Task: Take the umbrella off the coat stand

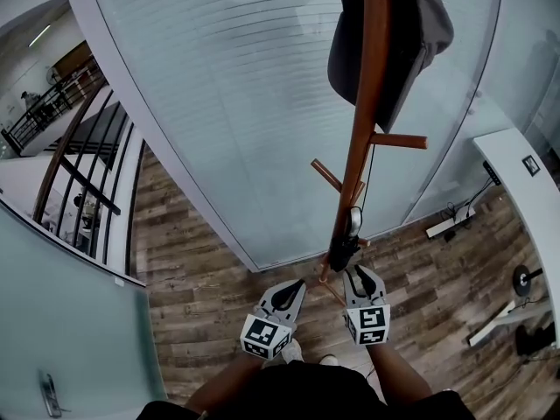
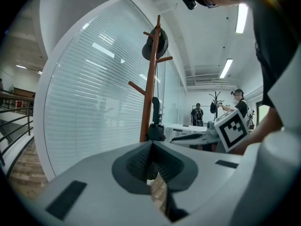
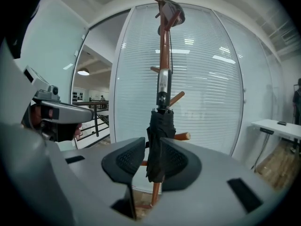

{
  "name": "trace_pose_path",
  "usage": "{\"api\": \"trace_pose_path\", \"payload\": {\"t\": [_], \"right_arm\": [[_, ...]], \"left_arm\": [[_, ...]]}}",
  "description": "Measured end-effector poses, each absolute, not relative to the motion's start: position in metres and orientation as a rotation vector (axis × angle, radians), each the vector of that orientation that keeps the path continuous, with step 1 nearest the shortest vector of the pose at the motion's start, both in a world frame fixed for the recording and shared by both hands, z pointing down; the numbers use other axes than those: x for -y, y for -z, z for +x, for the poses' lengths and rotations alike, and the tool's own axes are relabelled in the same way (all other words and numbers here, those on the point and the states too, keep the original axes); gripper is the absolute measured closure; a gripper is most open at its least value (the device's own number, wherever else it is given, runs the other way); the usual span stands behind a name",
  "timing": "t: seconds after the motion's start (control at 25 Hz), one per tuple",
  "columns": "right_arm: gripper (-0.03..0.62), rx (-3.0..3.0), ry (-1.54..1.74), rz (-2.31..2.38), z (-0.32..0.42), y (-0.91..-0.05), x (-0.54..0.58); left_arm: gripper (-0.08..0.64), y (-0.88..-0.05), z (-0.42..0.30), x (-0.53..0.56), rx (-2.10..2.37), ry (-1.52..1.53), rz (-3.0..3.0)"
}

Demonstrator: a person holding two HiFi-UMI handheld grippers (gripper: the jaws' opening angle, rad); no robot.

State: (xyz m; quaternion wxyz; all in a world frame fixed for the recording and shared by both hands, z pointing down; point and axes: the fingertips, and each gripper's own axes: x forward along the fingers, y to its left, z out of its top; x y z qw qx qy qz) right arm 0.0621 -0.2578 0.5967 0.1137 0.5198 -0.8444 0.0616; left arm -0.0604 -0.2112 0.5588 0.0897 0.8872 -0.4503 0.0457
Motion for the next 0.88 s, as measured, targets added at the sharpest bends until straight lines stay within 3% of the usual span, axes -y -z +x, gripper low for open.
{"api": "trace_pose_path", "payload": {"t": [0.28,0.4,0.88], "right_arm": [[0.389,2.385,-0.3,1.539,0.057,-0.63,0.288],[0.314,2.361,-0.335,1.532,0.056,-0.643,0.301],[0.28,2.366,-0.469,1.572,0.042,-0.657,0.337]], "left_arm": [[0.545,-0.57,-0.069,0.222,1.291,-0.17,2.647],[0.545,-0.57,-0.077,0.229,1.31,-0.16,2.632],[0.545,-0.576,-0.1,0.241,1.318,-0.16,2.608]]}}
